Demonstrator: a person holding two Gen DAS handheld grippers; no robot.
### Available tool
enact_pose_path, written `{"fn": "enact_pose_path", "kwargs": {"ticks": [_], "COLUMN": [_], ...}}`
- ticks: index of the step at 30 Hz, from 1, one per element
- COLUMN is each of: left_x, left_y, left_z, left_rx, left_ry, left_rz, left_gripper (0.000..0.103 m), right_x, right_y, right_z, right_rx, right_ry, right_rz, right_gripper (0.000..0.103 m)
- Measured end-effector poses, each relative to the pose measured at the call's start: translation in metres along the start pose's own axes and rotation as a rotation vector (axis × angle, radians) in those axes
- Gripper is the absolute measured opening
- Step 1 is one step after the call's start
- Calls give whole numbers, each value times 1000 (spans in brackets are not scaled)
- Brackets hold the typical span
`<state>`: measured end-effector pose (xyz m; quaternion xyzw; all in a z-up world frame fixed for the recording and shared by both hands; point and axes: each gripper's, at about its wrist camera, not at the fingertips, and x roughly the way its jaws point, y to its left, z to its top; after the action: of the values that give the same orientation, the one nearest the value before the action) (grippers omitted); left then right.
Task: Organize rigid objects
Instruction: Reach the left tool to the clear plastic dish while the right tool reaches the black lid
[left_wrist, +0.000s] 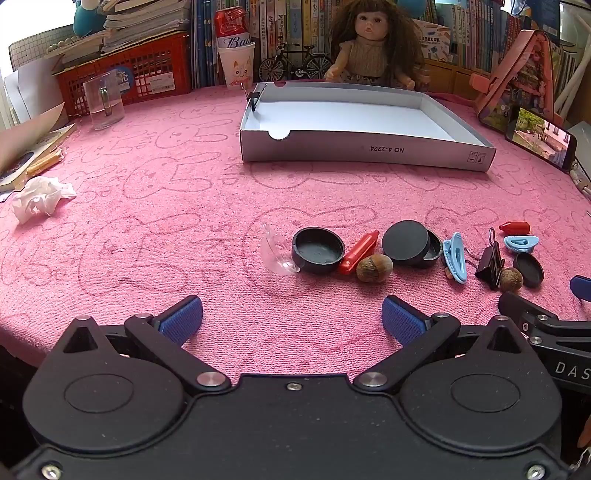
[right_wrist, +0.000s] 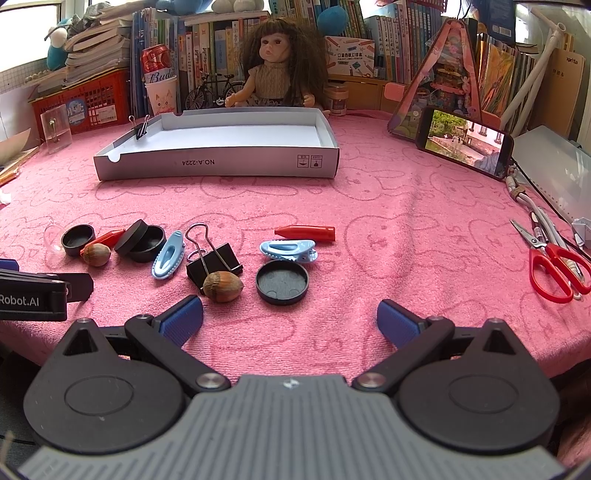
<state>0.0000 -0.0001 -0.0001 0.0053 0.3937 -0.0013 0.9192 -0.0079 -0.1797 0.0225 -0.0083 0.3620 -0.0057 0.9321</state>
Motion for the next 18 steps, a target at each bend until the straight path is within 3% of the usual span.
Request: {"fn": "enact_pose_path", "kwargs": {"ticks": [12,14,18], "left_x": [-4,-6,-12], "left_y": [9,12,17], "left_z": [-5,-3,-2], "left_rx": [13,3,-4], "left_ry": [-75,-88,-110], "left_rz": [-29,-29,-59], "left_gripper": [100,83,61], "right_x": [0,-3,-14], "right_y": [-3,-5,-12], "right_z": [-3,-4,-2], "right_rx": [-12,-12,-18], "right_ry": [-24,-40,-122], "right_rz": [25,29,25], "right_gripper": [103,103,100]}}
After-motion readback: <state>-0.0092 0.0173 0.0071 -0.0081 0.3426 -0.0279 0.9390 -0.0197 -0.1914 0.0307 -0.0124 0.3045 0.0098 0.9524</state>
